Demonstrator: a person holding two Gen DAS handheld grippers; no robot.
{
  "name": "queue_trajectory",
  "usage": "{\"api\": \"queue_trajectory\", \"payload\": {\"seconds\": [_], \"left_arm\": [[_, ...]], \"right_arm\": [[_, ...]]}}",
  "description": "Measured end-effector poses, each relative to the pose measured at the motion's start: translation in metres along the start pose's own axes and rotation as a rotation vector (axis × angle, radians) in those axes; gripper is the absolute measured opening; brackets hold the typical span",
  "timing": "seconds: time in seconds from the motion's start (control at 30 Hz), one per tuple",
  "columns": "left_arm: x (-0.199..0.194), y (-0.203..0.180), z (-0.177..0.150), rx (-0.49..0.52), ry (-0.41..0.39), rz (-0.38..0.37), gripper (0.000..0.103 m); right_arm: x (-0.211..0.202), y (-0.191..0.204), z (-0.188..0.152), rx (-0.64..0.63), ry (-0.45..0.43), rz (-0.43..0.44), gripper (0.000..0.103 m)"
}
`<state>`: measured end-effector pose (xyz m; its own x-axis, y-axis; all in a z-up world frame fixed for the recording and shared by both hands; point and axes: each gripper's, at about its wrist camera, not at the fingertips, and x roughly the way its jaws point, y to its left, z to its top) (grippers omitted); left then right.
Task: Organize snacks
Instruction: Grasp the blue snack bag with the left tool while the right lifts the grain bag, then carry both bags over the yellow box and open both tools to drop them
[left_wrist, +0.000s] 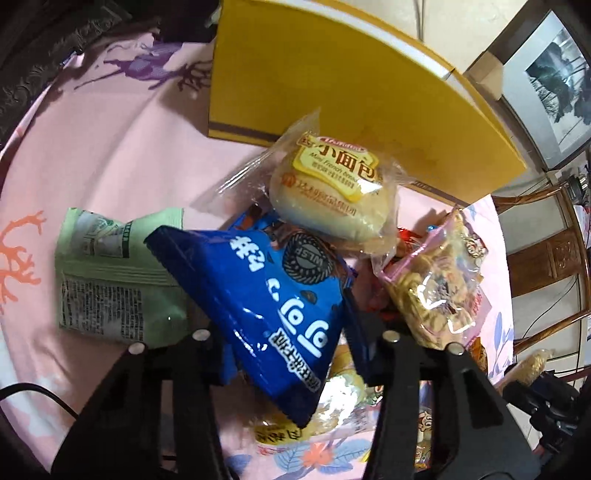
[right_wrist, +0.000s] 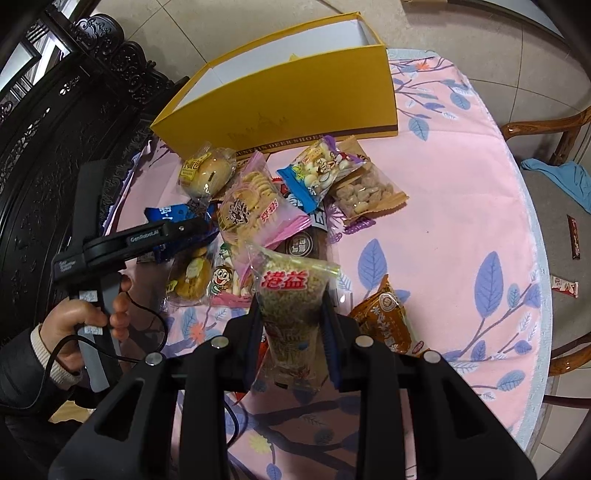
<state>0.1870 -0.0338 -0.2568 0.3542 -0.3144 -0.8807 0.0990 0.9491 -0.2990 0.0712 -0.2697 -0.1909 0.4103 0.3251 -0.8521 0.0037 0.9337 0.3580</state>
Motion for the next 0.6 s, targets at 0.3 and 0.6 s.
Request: {"api": "queue_trajectory", "payload": {"seconds": [0.3,0.6], "left_arm": [[-0.031,0.01,-0.015,-0.009,-0.052,-0.017,0.024],[-0.077,0.018,-0.035,0.004,-0.108,-0.016,0.023]], "right_arm": [[-0.001,0.003,0.001,-0.01,-0.008,0.0,0.03],[-0.009,0.013,0.004,-0.04,-0.031,0.014,0.03]]}}
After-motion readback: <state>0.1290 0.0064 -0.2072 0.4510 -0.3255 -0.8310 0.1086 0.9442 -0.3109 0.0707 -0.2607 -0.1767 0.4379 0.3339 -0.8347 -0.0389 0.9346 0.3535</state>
